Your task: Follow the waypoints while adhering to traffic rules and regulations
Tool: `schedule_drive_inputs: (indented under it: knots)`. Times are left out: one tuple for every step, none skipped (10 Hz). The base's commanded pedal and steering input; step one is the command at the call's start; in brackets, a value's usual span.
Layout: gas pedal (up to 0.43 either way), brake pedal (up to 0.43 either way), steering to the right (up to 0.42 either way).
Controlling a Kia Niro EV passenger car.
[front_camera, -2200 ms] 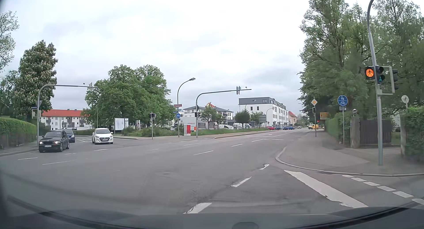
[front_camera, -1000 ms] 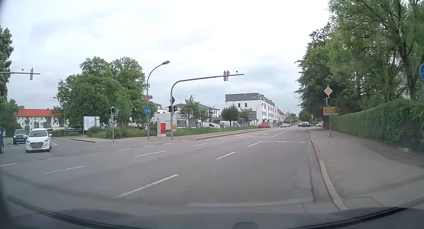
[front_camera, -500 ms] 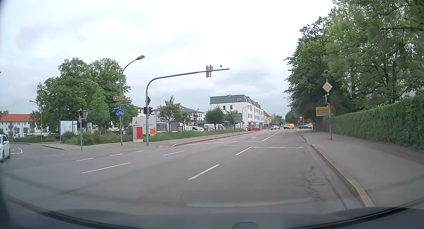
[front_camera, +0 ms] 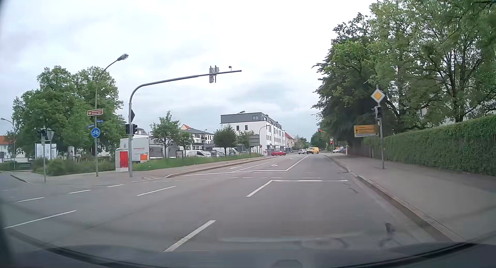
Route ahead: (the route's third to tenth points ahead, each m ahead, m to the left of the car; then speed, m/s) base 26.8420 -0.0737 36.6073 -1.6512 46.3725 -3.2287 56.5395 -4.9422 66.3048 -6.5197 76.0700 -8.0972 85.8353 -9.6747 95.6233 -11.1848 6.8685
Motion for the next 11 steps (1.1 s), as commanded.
schedule_drive_inputs:
  knots:
    - [0.000,0.000,0.102]
    - [0.000,0.000,0.102]
    - [0.000,0.000,0.100]
    - [0.000,0.000,0.094]
    - [0.000,0.000,0.084]
    - [0.000,0.000,0.074]
    - [0.000,0.000,0.068]
    - [0.000,0.000,0.061]
    - [0.028,0.000,0.056]
    - [0.047,0.000,0.053]
    - [0.087,0.000,0.051]
